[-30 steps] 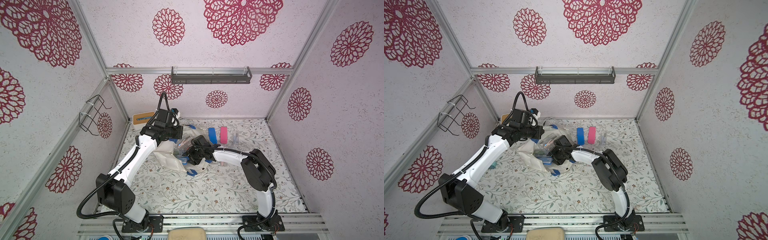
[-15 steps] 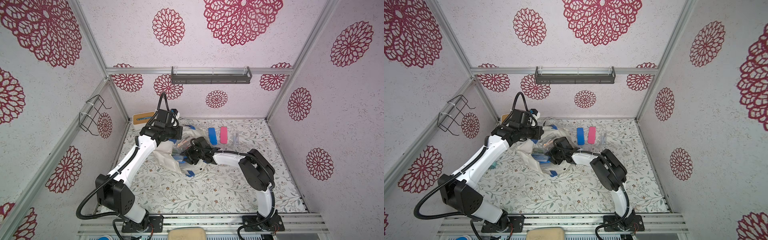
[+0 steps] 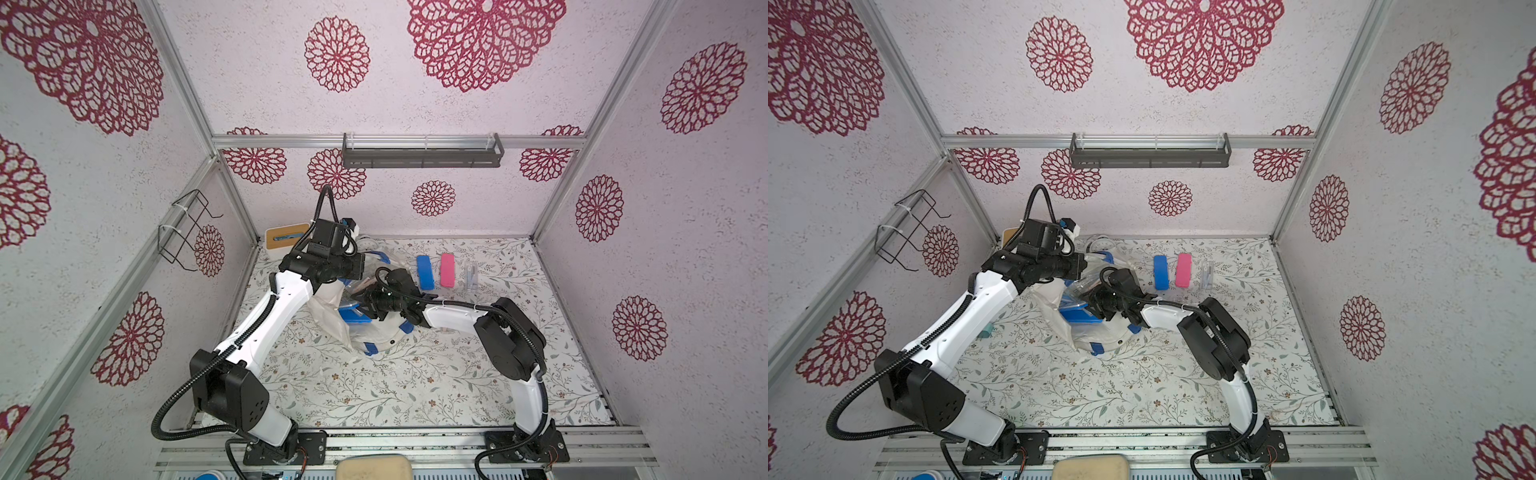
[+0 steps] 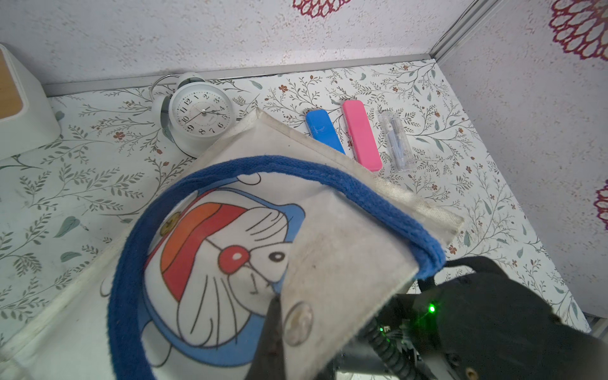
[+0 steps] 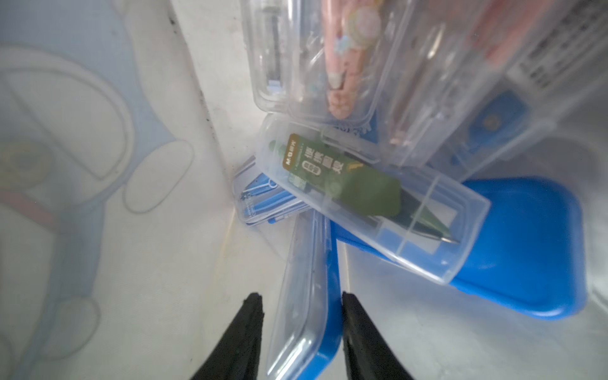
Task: Take out the compass set from the canvas bag
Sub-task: Pick up the compass set from the canvas bag.
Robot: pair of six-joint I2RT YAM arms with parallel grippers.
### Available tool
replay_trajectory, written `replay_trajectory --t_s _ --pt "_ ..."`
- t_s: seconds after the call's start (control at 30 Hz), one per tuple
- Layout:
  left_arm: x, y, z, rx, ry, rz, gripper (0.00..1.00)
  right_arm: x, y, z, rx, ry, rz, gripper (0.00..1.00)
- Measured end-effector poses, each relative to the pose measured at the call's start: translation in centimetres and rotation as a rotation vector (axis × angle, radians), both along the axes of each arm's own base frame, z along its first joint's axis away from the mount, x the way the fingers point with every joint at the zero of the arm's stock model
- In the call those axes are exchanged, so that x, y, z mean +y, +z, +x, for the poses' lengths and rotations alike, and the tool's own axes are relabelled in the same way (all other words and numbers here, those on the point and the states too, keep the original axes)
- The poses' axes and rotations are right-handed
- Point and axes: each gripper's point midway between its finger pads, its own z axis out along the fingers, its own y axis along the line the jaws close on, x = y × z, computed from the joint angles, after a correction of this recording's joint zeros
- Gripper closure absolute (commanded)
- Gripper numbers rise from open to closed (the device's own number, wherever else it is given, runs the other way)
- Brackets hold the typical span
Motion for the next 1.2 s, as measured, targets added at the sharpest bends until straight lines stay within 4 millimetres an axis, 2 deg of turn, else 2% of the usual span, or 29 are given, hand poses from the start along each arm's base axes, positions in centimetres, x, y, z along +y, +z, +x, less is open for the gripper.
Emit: replay_trajectory --t_s 0.13,0.23,0.53,0.77,0.97,1.2 --pt "0.0 0.0 -0.1 0.009 0.004 -0.003 1.00 0.2 -2.3 -0.3 0.054 0.010 -0.019 0.59" --pt "0.0 0.2 -0.1 0.020 0.009 -0.008 1.00 0.3 -3.2 -0.6 0.085 0.017 -0.020 0.59" --pt "0.0 -0.1 0.5 0.052 0.034 -0.027 1.00 0.8 -2.6 -0.6 0.103 0.020 0.022 0.78" --pt "1.5 0.1 1.4 0.067 0.084 -0.076 1.00 0.9 -1.8 -0.6 0.092 0.022 0.045 0.84" --pt "2.8 0.2 2.4 0.066 0.122 -0.106 1.00 -1.3 0.0 -0.9 0.083 0.016 0.016 0.86" --pt "2.8 0.2 2.7 0.066 0.119 -0.115 1.00 -4.7 6.1 -1.0 -0.030 0.053 0.010 0.86"
